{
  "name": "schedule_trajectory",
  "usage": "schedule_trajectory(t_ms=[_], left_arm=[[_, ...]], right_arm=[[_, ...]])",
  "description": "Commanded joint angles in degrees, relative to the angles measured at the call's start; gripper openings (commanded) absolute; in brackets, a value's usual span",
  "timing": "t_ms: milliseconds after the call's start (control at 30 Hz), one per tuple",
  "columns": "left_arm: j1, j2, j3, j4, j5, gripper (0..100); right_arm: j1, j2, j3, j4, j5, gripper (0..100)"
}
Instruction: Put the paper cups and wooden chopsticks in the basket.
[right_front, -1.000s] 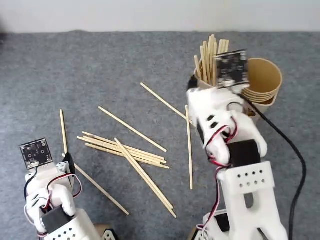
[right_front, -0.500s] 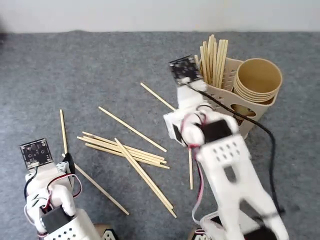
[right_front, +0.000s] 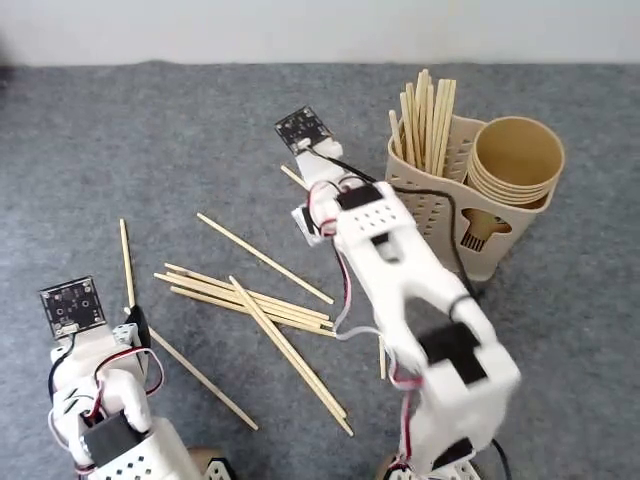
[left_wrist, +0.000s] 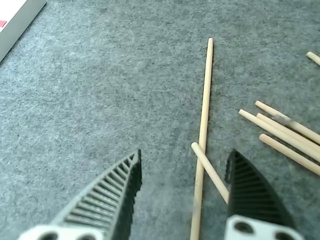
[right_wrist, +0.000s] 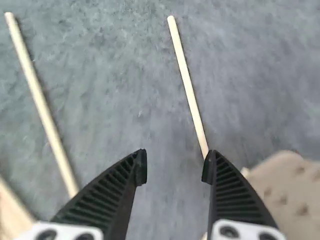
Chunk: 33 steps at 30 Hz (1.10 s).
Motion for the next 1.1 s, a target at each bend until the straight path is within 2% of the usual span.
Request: schedule_trajectory(t_ms=[0, 200, 400, 600, 767, 867, 1067], left_arm=[[-0.09, -0.88, -0.22, -0.79, 0.26, 26], [-0.09, -0.88, -0.22, -0.79, 0.26, 26], [-0.09, -0.88, -0.22, -0.79, 0.26, 26], [-0.09, -0.88, -0.22, -0.79, 0.26, 26], [-0.09, -0.88, -0.22, -0.79, 0.26, 26], [-0.09, -0.88, -0.22, -0.79, 0.26, 26], [-0.09, -0.88, -0.22, -0.79, 0.26, 26]], right_arm=[[0.04, 8.22, -12.13, 0.4, 1.05, 19.8], [0.75, 22.02, -29.27, 7.96, 0.88, 19.8], [3.12, 29.49, -42.46, 13.23, 0.79, 19.8], [4.09, 33.01, -45.63, 16.66, 1.05, 18.4], [2.95, 33.36, -45.8, 19.91, 1.14, 0.1], [1.71, 33.27, -45.98, 24.04, 1.14, 3.5], [-1.45, 33.19, -51.6, 34.68, 1.14, 0.9]])
